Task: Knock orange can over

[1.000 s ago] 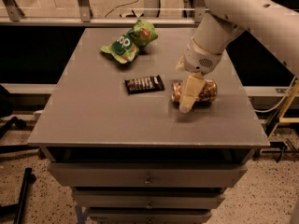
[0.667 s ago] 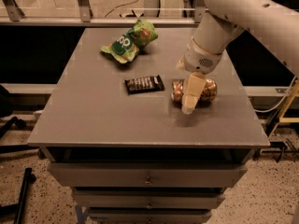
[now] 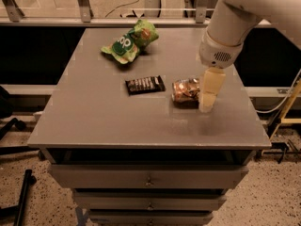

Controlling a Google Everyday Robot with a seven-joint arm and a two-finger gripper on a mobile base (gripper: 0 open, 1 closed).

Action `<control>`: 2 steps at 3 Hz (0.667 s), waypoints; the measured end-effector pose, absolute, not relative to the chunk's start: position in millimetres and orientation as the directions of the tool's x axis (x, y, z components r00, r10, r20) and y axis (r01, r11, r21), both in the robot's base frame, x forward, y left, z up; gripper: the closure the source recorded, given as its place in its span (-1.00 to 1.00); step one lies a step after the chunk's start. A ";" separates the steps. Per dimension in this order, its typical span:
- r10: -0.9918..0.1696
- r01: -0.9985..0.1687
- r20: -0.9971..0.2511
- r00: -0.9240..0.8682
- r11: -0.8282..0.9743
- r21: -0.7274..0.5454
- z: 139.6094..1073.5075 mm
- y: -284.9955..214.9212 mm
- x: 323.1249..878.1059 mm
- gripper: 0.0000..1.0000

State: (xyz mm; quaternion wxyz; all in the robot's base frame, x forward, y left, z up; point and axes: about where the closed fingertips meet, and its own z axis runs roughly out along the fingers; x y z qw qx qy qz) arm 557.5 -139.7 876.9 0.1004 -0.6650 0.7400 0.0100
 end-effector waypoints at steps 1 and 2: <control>-0.975 -0.960 -0.137 -0.175 0.200 -0.195 905.0 -194.9 528.1 -1.00; -0.952 -0.935 -0.198 -0.233 0.276 -0.224 910.6 -242.4 504.0 -1.00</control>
Offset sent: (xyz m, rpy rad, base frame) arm -0.0827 -0.1629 0.0410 0.0863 -0.1567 -0.2538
